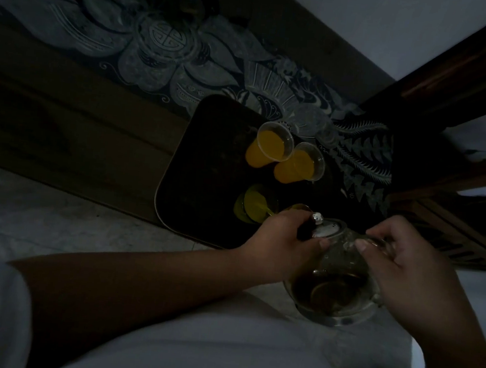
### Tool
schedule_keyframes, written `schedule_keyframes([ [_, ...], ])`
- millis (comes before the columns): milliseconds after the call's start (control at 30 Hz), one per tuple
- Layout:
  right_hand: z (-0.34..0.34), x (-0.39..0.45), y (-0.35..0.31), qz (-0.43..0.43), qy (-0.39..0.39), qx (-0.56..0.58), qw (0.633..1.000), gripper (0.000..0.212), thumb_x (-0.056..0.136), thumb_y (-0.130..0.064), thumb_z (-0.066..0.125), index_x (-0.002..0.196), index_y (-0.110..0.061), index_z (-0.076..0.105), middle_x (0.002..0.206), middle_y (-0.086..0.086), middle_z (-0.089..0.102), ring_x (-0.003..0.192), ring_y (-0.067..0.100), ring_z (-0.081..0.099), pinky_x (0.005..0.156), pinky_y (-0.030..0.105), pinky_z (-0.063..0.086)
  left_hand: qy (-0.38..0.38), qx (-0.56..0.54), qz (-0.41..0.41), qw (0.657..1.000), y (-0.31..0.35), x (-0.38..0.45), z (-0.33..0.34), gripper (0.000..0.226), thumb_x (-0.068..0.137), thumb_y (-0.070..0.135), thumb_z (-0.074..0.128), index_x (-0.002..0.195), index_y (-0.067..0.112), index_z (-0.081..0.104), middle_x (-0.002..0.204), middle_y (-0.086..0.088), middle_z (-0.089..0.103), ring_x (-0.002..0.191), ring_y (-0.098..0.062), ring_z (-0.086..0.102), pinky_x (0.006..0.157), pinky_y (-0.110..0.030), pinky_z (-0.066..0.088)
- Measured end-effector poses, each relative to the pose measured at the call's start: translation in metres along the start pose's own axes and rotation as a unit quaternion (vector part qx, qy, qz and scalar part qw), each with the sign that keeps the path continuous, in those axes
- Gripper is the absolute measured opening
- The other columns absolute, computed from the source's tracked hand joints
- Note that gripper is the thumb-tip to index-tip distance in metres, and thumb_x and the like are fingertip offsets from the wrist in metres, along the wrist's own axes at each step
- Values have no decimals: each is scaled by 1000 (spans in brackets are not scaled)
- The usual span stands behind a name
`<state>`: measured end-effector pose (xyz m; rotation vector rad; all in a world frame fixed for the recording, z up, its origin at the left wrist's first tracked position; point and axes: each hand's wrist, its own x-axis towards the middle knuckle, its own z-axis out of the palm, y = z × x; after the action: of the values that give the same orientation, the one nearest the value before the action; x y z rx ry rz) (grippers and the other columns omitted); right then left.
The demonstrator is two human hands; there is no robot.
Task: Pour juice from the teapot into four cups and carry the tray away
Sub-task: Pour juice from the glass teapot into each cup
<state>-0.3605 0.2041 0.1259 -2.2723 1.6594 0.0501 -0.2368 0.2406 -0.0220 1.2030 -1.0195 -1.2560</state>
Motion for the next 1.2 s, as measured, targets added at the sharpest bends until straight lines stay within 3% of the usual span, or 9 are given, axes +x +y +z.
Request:
schedule_keyframes([
  [367, -6, -4, -5, -10, 0, -4, 1000, 5, 88, -31, 60, 87, -30, 55, 71, -8, 64, 69, 6, 60, 58, 31, 44, 2, -11, -2, 1000, 4, -1, 1, 23, 89, 28, 63, 103, 10, 65, 96, -8, 68, 89, -20, 66, 78, -42, 56],
  [533, -6, -5, -6, -12, 0, 0, 1000, 7, 88, -31, 60, 84, -29, 55, 71, -9, 64, 68, 6, 59, 56, 30, 42, -1, -17, -9, 1000, 3, -2, 2, 33, 84, 39, 60, 102, 12, 64, 96, -8, 68, 90, -23, 66, 78, -46, 56],
  [967, 4, -11, 0, 3, 17, 13, 1000, 10, 88, -32, 60, 83, -28, 53, 66, -5, 64, 63, 10, 61, 58, 38, 51, -5, 13, 7, 1000, 3, -3, -2, 17, 90, 25, 64, 104, 15, 64, 96, 1, 66, 89, -11, 63, 75, -27, 51],
  [1200, 20, -18, 8, 27, 13, 46, 999, 8, 89, -31, 58, 85, -27, 52, 65, -3, 64, 61, 12, 61, 55, 35, 49, -11, 29, 5, 1000, 0, -7, -7, 25, 86, 26, 67, 107, 13, 64, 99, -1, 67, 92, -10, 64, 81, -33, 54],
])
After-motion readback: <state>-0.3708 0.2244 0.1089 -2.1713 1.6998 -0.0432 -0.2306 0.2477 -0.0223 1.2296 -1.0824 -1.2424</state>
